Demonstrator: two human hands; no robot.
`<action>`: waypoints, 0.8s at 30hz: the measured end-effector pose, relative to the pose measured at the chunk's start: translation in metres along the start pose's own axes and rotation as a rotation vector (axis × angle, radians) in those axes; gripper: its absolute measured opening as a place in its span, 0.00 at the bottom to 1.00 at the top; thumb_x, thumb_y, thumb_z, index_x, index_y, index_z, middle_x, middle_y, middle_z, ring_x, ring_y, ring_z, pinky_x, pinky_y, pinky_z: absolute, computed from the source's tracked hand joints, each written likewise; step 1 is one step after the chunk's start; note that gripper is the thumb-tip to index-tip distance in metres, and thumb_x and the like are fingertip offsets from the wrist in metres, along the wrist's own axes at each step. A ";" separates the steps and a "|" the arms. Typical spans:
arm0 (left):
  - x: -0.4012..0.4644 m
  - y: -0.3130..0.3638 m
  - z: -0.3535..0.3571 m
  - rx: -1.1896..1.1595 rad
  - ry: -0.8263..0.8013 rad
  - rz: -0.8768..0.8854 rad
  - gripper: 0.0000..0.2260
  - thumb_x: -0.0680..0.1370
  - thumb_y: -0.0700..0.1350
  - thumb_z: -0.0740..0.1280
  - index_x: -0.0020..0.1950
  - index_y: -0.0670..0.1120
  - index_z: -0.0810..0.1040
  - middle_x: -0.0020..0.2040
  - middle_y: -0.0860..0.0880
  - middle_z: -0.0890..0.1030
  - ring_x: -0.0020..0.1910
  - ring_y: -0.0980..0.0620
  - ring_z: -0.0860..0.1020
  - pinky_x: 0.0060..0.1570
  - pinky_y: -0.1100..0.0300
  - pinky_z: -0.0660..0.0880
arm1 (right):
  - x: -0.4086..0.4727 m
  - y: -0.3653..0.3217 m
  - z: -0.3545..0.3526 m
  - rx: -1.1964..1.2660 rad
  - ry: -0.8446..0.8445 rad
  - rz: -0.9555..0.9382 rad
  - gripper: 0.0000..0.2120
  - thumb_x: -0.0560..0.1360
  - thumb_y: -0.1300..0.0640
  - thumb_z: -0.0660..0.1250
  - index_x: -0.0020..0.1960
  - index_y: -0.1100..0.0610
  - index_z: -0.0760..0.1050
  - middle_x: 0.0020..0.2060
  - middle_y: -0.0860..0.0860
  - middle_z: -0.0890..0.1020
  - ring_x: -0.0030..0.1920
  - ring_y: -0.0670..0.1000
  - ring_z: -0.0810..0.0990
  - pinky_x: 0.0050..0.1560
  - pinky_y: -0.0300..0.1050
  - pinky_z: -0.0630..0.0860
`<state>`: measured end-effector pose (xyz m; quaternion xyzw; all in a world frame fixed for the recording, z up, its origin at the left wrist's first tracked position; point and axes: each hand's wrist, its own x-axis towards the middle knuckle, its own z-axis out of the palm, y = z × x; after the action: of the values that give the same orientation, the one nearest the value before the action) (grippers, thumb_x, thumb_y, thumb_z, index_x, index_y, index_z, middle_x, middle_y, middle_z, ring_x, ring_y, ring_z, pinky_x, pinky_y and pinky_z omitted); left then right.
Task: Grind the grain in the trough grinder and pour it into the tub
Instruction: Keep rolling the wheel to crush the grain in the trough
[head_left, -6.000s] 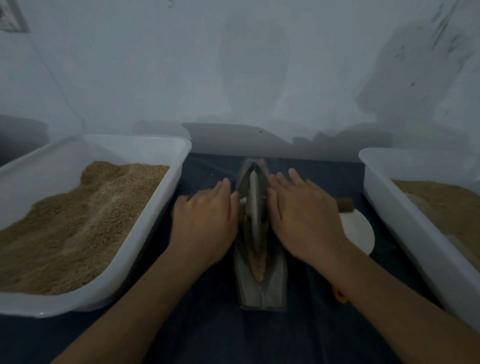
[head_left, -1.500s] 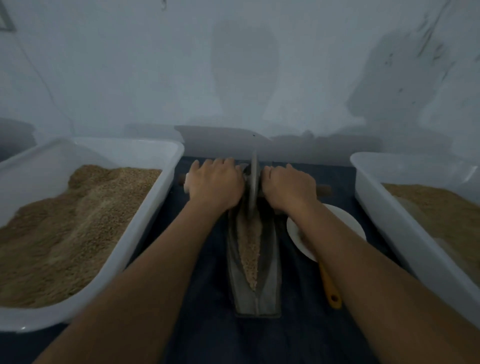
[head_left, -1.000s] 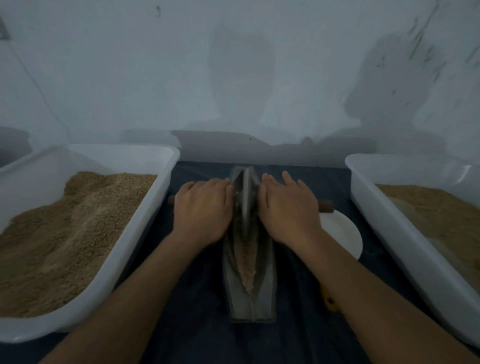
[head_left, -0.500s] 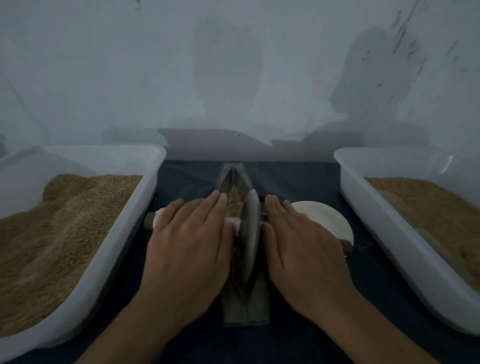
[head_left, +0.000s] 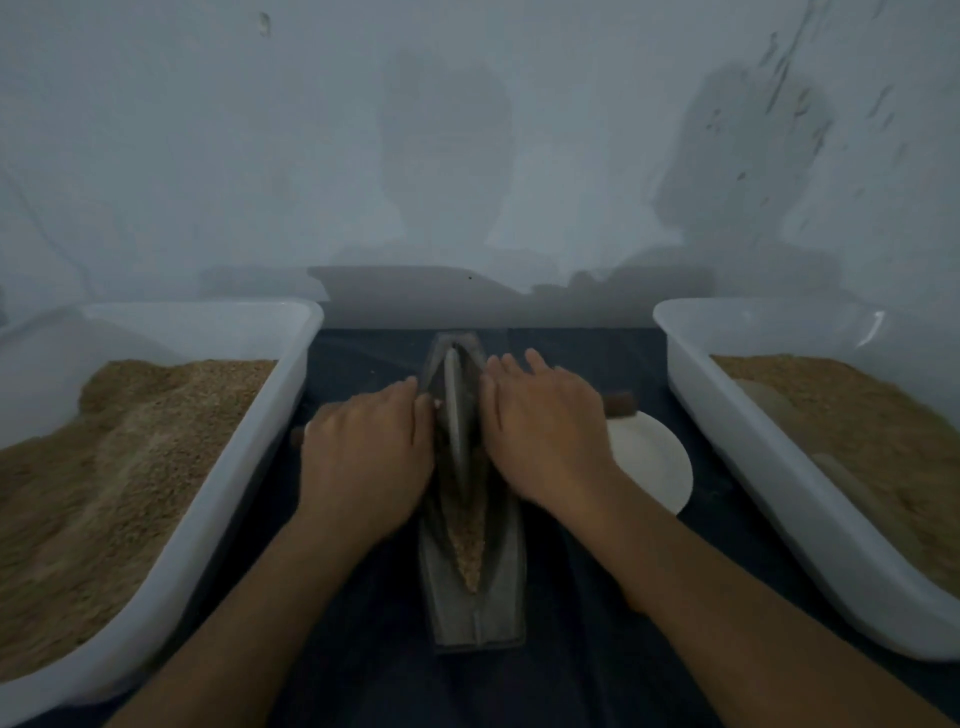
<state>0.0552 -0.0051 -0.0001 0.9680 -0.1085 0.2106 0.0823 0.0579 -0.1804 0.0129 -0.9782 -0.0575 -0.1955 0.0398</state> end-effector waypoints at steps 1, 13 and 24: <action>-0.021 0.002 -0.005 -0.041 0.063 0.013 0.19 0.86 0.52 0.48 0.56 0.51 0.78 0.53 0.51 0.84 0.50 0.49 0.82 0.51 0.52 0.76 | -0.020 0.000 -0.004 0.049 0.030 -0.020 0.30 0.85 0.46 0.40 0.72 0.56 0.73 0.70 0.53 0.77 0.73 0.56 0.71 0.69 0.54 0.71; 0.062 -0.003 0.014 0.011 -0.119 -0.087 0.19 0.85 0.51 0.50 0.62 0.51 0.80 0.68 0.51 0.80 0.64 0.45 0.78 0.66 0.48 0.68 | 0.061 0.003 0.010 0.077 -0.111 0.155 0.28 0.86 0.46 0.44 0.78 0.59 0.66 0.76 0.58 0.69 0.78 0.59 0.64 0.73 0.56 0.62; -0.054 0.021 -0.019 -0.059 0.073 -0.009 0.24 0.83 0.54 0.52 0.74 0.46 0.74 0.71 0.49 0.78 0.70 0.49 0.75 0.72 0.40 0.68 | -0.052 0.015 -0.007 0.217 -0.044 -0.047 0.30 0.85 0.42 0.40 0.79 0.51 0.65 0.77 0.47 0.68 0.80 0.47 0.59 0.75 0.45 0.57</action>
<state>-0.0052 -0.0120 -0.0033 0.9573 -0.1074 0.2421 0.1159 0.0098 -0.2004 -0.0017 -0.9706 -0.1019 -0.1675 0.1395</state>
